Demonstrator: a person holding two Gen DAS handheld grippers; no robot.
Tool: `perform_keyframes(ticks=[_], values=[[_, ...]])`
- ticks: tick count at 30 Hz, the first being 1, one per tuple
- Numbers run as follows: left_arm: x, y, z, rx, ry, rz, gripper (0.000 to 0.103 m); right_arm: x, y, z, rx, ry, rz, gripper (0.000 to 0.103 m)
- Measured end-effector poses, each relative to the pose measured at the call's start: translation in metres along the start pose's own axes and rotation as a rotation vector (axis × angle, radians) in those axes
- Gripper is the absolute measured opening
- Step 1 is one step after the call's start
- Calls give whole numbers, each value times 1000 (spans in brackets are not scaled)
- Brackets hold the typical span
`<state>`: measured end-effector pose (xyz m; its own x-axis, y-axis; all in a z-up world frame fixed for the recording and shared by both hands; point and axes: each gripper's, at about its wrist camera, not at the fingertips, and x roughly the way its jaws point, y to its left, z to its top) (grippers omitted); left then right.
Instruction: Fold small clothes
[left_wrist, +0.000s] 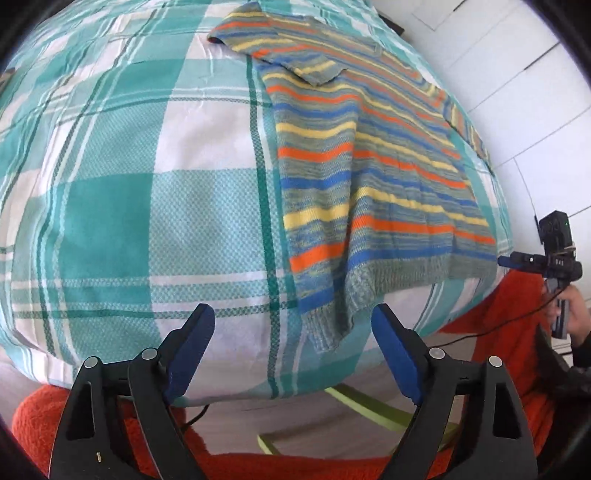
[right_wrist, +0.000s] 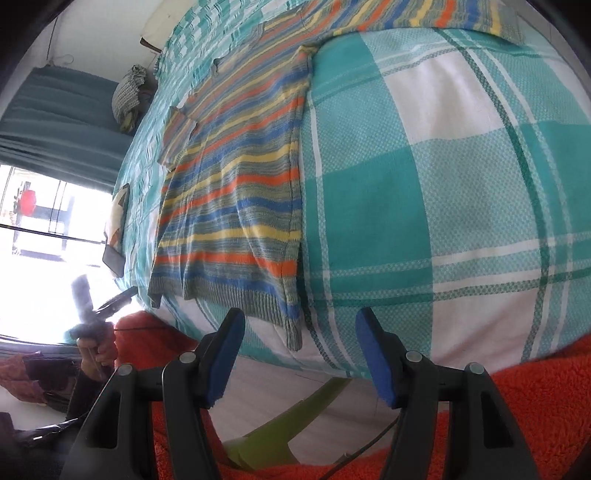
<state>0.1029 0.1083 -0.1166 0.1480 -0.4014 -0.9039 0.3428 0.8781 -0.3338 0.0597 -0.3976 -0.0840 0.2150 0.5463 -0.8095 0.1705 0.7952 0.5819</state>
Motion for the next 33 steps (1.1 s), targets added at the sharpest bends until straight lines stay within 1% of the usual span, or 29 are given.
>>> perform_keyframes(ticks=[1,2,3,4,5,7,8,9,10,11,12,13,15,18,22,25,27,28,29,30,31,33], values=[[14,-12,4,22,25,11,72,13,0,0,2,34,1,62],[27,-25,6,47,56,23,44,26,3,1,-7,61,-6,62],[37,-38,7,71,79,44,19,39,9,2,-34,82,11,60],[42,-46,8,87,84,67,4,48,16,1,-72,89,25,32],[39,-53,9,98,63,94,4,54,24,1,-103,86,7,5],[19,-59,1,130,24,119,3,50,36,-3,-133,91,-46,3],[9,-57,-6,142,9,134,3,41,41,-8,-164,103,-93,3],[2,-53,-12,143,4,162,3,29,46,-13,-209,104,-165,3],[2,-49,-15,143,17,187,3,17,48,-18,-243,94,-228,3],[6,-44,-17,138,39,190,3,9,46,-21,-254,85,-286,3],[13,-40,-18,125,54,196,3,6,40,-20,-241,85,-324,3],[22,-36,-17,111,75,207,3,8,33,-17,-222,90,-333,3],[39,-32,-16,93,115,239,3,26,19,-10,-183,117,-344,3],[46,-35,-16,99,126,293,3,52,2,-8,-159,138,-376,3],[50,-41,-18,113,132,342,5,50,-2,-5,-127,112,-373,3],[53,-43,-23,110,179,405,9,46,-2,-5,-128,114,-386,3],[46,-39,-33,105,210,439,10,43,-1,-6,-126,129,-398,12],[37,-36,-39,105,211,446,10,41,1,-8,-130,138,-415,20],[25,-34,-43,105,202,454,13,38,4,-12,-140,141,-429,30],[11,-30,-45,104,178,468,15,33,8,-16,-156,139,-444,36],[-8,-26,-46,98,138,485,20,27,14,-21,-176,132,-461,45],[-46,-25,-33,78,17,507,28,10,21,-25,-217,84,-514,48]])
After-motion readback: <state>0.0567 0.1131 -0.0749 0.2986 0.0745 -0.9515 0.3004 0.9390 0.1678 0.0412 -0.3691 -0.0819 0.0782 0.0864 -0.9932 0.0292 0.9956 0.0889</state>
